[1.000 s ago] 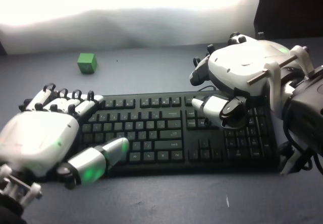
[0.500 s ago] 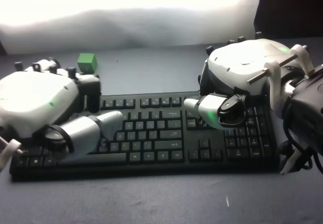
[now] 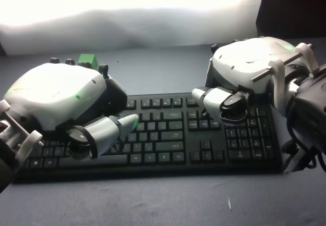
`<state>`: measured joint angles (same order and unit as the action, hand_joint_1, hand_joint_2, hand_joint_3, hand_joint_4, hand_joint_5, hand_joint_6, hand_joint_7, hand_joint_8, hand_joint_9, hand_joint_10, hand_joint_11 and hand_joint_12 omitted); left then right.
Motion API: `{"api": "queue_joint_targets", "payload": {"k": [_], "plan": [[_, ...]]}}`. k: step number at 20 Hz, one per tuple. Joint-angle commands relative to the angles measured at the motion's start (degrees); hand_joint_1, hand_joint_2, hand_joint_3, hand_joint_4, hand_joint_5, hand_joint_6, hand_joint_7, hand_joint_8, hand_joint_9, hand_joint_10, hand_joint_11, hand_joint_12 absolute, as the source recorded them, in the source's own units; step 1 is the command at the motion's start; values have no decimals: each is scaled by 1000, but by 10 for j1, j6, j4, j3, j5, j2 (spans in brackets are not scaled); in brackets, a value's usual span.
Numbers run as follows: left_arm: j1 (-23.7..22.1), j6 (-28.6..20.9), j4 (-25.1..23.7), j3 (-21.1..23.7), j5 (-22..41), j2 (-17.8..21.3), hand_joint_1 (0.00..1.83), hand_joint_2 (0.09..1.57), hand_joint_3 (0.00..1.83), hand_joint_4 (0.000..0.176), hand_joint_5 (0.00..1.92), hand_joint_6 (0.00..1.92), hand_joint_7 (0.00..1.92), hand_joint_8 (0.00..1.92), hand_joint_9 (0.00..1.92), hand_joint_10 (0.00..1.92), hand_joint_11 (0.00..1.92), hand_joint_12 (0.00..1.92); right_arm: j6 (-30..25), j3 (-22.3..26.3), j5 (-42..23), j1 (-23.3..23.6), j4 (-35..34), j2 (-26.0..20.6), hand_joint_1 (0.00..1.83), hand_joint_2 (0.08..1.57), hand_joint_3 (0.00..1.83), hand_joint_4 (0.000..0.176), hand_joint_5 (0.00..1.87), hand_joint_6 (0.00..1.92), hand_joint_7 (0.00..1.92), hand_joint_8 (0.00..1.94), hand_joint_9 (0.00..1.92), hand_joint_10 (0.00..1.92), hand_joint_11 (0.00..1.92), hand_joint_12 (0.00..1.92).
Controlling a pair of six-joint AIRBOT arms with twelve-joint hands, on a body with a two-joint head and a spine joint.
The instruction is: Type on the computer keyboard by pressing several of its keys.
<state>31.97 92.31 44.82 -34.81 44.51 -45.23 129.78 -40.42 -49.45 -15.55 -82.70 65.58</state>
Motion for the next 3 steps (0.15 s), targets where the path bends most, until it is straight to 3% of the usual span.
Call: {"api": "queue_joint_targets", "payload": {"k": [1,3], "plan": [[-5,-3,-27,1,52,2,399,1459,3,0,912,1818,1080,1820,1081,1921,1035,1921,1,0,-16,8,43,-4,445,1477,13,0,1117,1921,1298,1941,1356,1921,1387,1921],[-5,-4,-27,2,52,2,379,1476,7,0,902,1839,1070,1828,1075,1921,1038,1921,0,-1,2,8,43,-13,486,1488,10,0,1107,1921,1300,1941,1366,1921,1406,1921]]}}
